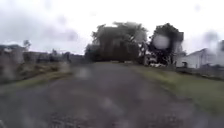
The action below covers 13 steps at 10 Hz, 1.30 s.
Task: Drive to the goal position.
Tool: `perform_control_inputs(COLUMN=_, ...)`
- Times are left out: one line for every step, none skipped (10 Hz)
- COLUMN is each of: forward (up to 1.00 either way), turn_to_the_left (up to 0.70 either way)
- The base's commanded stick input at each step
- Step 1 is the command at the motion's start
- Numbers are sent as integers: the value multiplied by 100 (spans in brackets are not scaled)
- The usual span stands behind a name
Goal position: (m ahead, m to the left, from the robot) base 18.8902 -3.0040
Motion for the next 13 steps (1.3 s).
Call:
perform_control_inputs(forward=100, turn_to_the_left=-1)
perform_control_inputs(forward=100, turn_to_the_left=-1)
perform_control_inputs(forward=100, turn_to_the_left=0)
perform_control_inputs(forward=100, turn_to_the_left=0)
perform_control_inputs(forward=100, turn_to_the_left=0)
perform_control_inputs(forward=100, turn_to_the_left=0)
perform_control_inputs(forward=100, turn_to_the_left=0)
perform_control_inputs(forward=100, turn_to_the_left=0)
perform_control_inputs(forward=100, turn_to_the_left=0)
perform_control_inputs(forward=100, turn_to_the_left=0)
perform_control_inputs(forward=100, turn_to_the_left=0)
perform_control_inputs(forward=100, turn_to_the_left=0)
perform_control_inputs(forward=100, turn_to_the_left=0)
